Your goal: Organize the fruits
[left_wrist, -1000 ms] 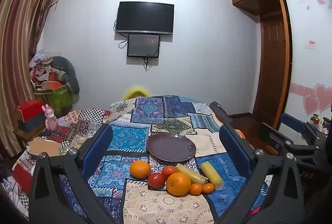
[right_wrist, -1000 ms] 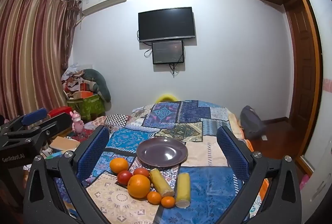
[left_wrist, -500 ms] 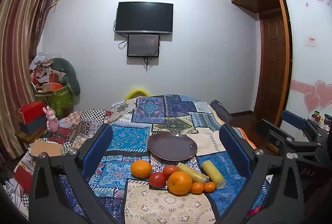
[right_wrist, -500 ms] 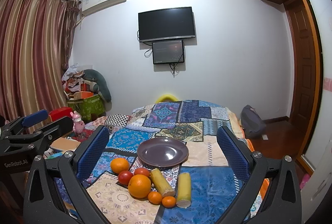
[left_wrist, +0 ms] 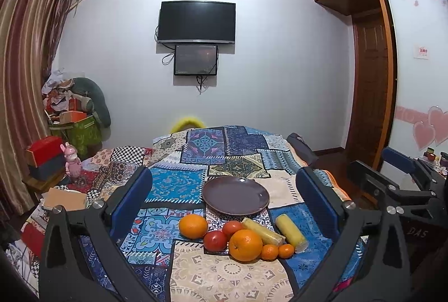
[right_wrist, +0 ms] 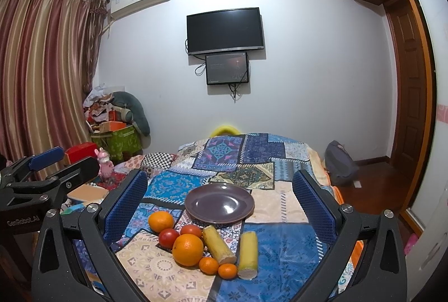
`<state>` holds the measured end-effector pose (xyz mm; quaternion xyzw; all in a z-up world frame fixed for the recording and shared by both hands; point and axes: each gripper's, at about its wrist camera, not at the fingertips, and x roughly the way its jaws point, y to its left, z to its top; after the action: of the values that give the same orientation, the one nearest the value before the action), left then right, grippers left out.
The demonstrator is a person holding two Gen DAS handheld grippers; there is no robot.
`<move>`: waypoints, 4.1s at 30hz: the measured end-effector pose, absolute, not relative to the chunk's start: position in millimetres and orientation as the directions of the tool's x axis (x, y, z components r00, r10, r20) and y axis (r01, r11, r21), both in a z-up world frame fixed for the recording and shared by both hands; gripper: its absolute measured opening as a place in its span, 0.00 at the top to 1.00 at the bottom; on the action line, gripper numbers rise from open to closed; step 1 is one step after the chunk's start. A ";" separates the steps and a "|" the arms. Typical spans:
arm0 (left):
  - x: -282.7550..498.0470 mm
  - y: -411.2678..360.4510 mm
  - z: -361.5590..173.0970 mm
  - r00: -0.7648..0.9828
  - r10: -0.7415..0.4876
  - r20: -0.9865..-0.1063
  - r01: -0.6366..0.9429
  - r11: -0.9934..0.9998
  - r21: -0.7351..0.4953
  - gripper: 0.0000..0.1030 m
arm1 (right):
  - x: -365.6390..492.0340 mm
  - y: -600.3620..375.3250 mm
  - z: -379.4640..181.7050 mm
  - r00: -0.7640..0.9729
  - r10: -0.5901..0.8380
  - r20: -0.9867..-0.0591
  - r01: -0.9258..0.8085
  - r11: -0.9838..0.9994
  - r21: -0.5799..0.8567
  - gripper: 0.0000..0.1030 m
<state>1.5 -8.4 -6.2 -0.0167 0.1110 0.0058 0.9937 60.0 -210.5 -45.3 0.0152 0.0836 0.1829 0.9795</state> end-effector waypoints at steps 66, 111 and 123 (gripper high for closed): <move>40.8 -2.5 -37.1 0.937 -0.024 -0.347 0.014 0.999 -0.032 0.21 | 84.4 -197.0 -75.4 0.888 0.382 -0.257 -0.393 0.919 0.009 0.07; 210.3 67.5 -176.4 0.634 -0.088 -0.769 0.046 0.996 -0.076 0.57 | 188.0 -123.0 -192.3 0.508 0.512 -0.693 -0.565 0.805 0.180 0.51; 229.6 67.3 -188.2 0.595 -0.088 -0.799 0.072 0.996 -0.056 0.38 | 190.4 -117.7 -194.2 0.501 0.487 -0.716 -0.555 0.815 0.166 0.49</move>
<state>229.6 67.3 -188.2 -0.0091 0.4476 -0.0449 0.8931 190.4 -117.7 -194.2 -0.0427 0.3988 0.3012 0.8651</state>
